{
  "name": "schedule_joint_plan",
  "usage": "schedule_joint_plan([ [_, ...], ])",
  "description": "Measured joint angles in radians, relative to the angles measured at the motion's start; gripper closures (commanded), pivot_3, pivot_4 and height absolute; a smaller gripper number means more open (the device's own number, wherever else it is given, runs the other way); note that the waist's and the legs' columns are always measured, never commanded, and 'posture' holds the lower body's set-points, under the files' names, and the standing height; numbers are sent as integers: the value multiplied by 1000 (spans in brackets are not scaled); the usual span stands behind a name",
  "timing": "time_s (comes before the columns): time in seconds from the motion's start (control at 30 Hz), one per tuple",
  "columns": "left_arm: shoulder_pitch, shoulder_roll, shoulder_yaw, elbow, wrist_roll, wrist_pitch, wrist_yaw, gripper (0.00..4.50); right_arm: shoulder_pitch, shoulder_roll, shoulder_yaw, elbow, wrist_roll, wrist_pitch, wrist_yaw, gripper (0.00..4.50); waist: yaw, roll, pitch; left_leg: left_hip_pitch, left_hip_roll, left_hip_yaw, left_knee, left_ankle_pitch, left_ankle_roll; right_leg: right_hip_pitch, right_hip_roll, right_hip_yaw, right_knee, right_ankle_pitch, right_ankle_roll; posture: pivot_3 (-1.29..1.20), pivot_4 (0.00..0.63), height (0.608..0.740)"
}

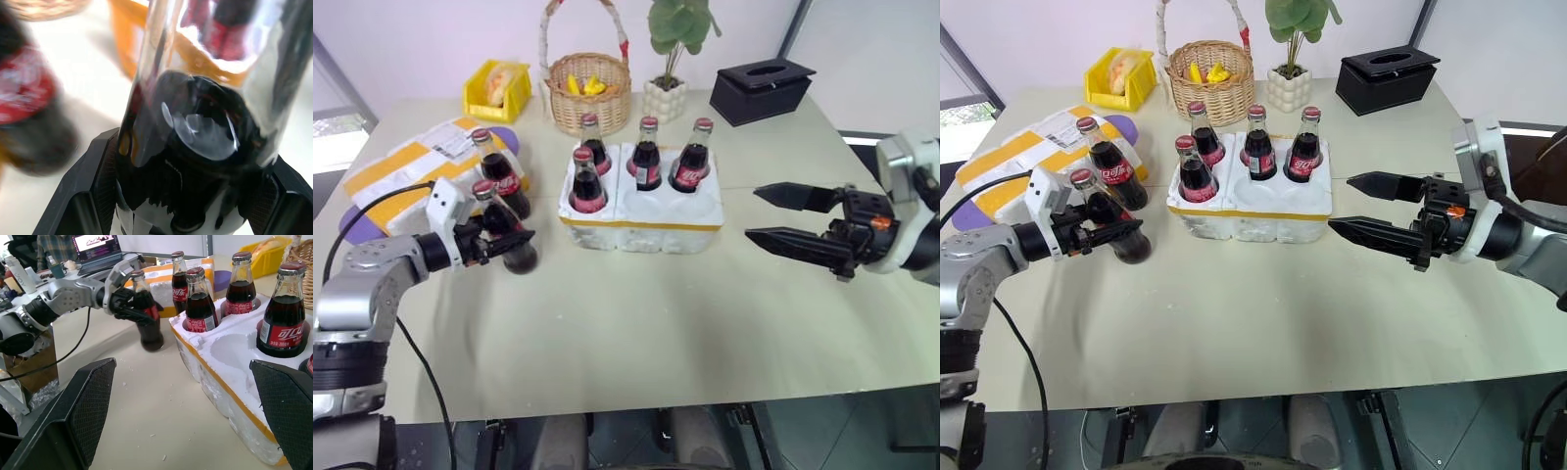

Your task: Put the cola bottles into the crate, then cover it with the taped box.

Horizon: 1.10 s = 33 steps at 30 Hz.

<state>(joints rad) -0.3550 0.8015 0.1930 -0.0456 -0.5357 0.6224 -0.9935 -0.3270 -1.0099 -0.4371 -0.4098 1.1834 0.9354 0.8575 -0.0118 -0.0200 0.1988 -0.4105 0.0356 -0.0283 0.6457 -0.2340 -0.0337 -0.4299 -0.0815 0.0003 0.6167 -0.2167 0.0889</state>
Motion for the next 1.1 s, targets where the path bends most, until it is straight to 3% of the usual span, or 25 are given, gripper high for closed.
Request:
schedule_joint_plan([
  [0.17, -13, 99, -25, -153, -76, 46, -150, 1825, -11, 3, 13, 1, -1, -2, 1, 0, 2, -1, 0, 0, 0, 0, 1, 0, 0, 0, 0, 0, -1, 0, 0, 0, 150, 740],
  [0.43, -187, 110, -128, -227, -155, 113, -271, 1825, -3, 11, 25, -2, -2, -10, -5, 0, 1, -1, 0, -1, 0, 0, 1, 0, 0, 0, 0, 0, 0, 0, 0, 0, 150, 740],
  [0.6, -277, 27, -177, -248, -156, 131, -220, 1825, 36, 15, 4, -23, 1, -10, -25, 0, 2, -1, 0, -1, 0, -1, 1, 0, 0, 0, 0, 0, 0, 0, 1, 0, 150, 740],
  [0.77, -304, -76, -244, -251, -84, 138, -66, 1825, 86, 23, -41, -61, 20, -10, -50, 0, 2, -1, 1, 0, 0, -1, 2, 0, 0, 1, 1, 0, 1, 0, 1, 0, 150, 740],
  [1.1, -378, -204, -241, -278, -132, 260, 136, 1825, 125, 32, -71, -82, 40, -19, -76, 0, 1, -1, 1, 0, 0, -2, 2, 0, 0, 1, 1, 0, 1, 0, 2, 0, 150, 740],
])
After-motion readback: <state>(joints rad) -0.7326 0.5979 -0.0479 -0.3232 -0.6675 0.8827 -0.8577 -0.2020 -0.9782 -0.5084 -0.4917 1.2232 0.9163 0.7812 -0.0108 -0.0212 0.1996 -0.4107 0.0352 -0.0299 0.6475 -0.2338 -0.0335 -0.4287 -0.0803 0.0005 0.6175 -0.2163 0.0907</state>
